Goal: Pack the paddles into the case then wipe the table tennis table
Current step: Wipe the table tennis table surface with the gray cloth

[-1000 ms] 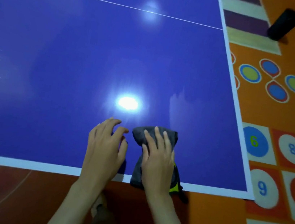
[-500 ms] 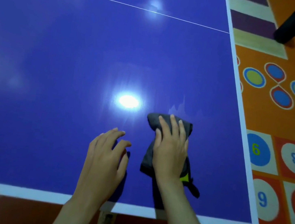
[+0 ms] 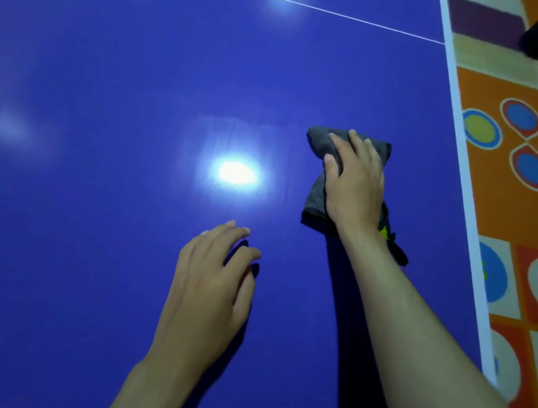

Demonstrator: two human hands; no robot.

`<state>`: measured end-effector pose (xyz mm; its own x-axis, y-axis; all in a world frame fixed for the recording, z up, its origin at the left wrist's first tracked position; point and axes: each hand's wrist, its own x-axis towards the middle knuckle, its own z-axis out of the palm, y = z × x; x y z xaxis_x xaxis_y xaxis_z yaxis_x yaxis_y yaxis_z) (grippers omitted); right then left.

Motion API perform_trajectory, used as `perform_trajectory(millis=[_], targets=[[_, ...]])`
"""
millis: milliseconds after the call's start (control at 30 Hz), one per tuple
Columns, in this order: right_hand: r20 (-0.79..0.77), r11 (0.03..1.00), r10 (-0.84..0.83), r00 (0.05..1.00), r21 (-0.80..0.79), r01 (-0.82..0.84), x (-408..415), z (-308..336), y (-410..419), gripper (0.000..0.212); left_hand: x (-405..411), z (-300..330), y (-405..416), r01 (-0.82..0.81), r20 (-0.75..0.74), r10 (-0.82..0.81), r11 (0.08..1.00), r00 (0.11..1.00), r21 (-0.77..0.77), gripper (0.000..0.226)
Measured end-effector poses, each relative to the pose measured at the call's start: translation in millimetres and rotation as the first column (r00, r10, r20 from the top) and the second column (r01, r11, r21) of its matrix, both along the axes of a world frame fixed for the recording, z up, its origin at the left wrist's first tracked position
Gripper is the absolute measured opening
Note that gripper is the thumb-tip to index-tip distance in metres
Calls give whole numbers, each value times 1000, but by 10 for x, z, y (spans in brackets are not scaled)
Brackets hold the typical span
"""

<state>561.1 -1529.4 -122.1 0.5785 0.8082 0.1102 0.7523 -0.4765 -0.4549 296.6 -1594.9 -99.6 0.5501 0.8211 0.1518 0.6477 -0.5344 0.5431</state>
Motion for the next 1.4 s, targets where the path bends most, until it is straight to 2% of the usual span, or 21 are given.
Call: perform_trajectory(millis=[133, 367, 533, 633, 733, 800, 1167, 1400], targets=[[0, 1000, 2, 1000, 0, -2, -264, -3, -519, 42, 8, 9, -95, -2, -21, 3, 1000, 1000, 30, 22], [61, 999, 19, 998, -44, -16, -923, -20, -2017, 44, -23, 88, -741, -25, -105, 29, 999, 994, 34, 22], [107, 995, 18, 994, -94, -8, -1240, -59, -2970, 54, 1, 169, -1149, -59, -110, 60, 998, 992, 17, 23], [145, 991, 44, 988, -129, -26, -1298, -73, -3251, 61, 58, 214, -1286, -55, -98, 57, 998, 994, 24, 20], [121, 992, 2, 993, -123, 13, -1197, -62, -3078, 54, 117, 212, -1334, -55, -83, 56, 998, 995, 23, 16], [84, 994, -38, 996, -103, 47, -1038, -49, -2811, 49, 184, 208, -1299, -43, -81, 44, 999, 996, 18, 22], [26, 998, -57, 998, -40, 58, 440, -2, -1017, 41, 623, 168, -594, -47, -5, 47, 998, 999, -36, 28], [2, 1000, -22, 1000, -19, 22, 680, 13, -754, 41, 892, 104, -510, 16, -55, -18, 999, 998, -40, 22]])
